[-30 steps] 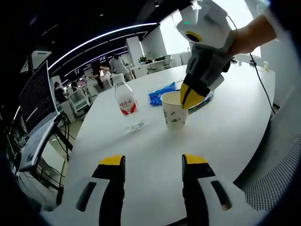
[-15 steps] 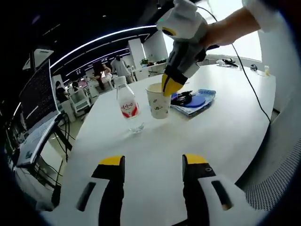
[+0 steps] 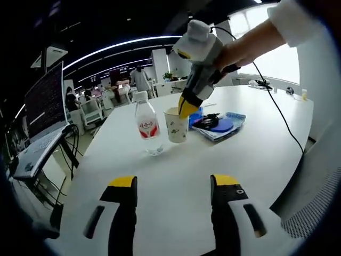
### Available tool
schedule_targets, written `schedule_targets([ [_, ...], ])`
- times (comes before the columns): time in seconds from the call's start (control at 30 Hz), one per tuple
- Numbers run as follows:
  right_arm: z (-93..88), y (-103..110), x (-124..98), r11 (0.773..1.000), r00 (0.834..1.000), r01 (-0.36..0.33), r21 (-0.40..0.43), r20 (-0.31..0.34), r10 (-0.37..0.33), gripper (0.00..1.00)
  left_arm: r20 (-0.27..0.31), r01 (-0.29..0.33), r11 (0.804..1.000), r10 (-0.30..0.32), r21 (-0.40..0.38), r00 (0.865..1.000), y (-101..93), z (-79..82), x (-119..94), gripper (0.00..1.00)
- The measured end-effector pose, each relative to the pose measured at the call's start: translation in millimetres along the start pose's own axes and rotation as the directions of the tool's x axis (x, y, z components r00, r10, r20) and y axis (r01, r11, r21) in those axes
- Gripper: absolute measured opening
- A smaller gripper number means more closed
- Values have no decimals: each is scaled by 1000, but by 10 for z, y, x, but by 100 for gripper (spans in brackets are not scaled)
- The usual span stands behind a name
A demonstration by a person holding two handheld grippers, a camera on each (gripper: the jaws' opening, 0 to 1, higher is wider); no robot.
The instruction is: Arrange the tabletop items into an orderly group along one side of the table until the central work area is clear of visible clutter.
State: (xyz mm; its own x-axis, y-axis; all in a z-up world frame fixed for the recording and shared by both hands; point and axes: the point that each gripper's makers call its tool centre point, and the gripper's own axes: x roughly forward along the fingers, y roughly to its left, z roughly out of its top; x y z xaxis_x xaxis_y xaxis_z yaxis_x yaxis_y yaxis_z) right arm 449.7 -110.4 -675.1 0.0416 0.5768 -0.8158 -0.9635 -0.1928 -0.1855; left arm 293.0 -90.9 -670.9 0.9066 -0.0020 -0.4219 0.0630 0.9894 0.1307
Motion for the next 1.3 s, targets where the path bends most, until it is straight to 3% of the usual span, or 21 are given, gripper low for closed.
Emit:
schedule_targets([
  [0.2, 15, -54, 95, 998, 1000, -9, 58, 16, 8, 0, -12, 7, 1000, -7, 9, 1000, -17, -20, 1, 54],
  [0.67, -78, -18, 302, 999, 999, -32, 17, -25, 33, 0, -32, 10, 1000, -9, 14, 999, -19, -57, 12, 53],
  [0.9, -51, -37, 284, 999, 1000, -28, 29, -5, 28, 0, -44, 8, 1000, -7, 20, 999, -16, -76, 19, 53],
  [1.0, 13, -100, 249, 999, 999, 6, 37, 37, -7, 13, -46, 7, 1000, -6, 20, 999, -17, -76, 20, 53],
  [1.2, 117, -179, 122, 995, 993, 57, 78, 95, -65, 26, -50, 2, 1000, 0, 25, 999, -11, -82, 20, 53],
  [1.3, 188, -192, -32, 974, 977, 74, 215, 182, -115, 36, -54, -9, 1000, 10, 26, 998, 9, -85, 19, 56],
])
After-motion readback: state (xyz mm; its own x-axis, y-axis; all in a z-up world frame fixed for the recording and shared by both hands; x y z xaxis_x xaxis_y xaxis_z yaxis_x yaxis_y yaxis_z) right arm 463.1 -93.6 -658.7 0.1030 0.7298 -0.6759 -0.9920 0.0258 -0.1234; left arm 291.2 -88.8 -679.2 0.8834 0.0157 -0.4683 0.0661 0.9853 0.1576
